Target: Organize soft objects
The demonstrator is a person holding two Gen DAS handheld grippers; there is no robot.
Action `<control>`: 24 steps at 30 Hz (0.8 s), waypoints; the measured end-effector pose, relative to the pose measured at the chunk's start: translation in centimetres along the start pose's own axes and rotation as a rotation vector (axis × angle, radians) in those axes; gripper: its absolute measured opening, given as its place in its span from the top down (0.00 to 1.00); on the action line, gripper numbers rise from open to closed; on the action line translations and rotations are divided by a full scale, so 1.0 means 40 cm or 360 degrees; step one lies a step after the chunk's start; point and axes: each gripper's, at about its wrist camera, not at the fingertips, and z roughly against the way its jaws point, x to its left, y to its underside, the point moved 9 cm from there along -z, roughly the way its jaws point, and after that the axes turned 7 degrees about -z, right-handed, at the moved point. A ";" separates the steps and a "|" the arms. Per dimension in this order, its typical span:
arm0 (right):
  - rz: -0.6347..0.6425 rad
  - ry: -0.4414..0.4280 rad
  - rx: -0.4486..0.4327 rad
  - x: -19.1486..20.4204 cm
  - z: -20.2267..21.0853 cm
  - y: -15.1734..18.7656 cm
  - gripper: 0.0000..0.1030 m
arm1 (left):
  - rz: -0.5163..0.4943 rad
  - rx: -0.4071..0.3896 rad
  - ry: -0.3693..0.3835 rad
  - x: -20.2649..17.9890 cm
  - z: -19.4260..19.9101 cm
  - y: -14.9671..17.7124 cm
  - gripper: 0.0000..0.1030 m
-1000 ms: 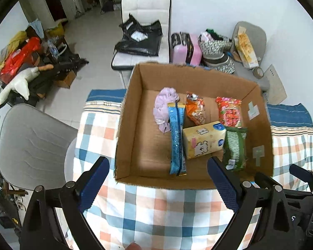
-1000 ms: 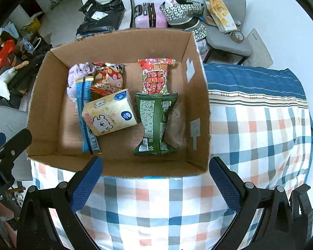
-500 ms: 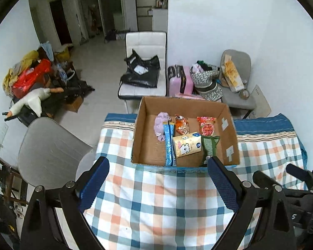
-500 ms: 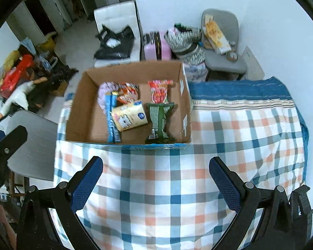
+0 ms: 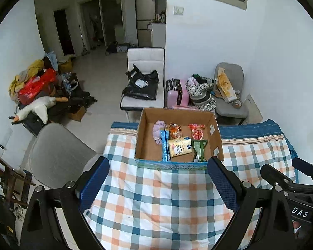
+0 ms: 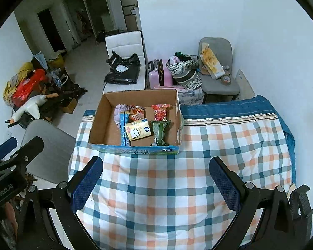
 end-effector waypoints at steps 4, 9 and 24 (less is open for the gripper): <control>0.0000 -0.0017 -0.0044 0.000 0.062 0.003 0.00 | -0.0007 -0.0031 -0.0006 -0.002 0.037 -0.003 0.07; 0.0015 -0.0018 -0.0112 0.004 0.124 -0.003 0.00 | 0.0000 -0.0033 0.0004 -0.001 0.055 0.004 0.07; 0.0019 -0.0014 -0.0108 0.005 0.144 -0.002 0.00 | 0.0007 -0.0012 -0.0018 -0.001 0.047 0.016 0.06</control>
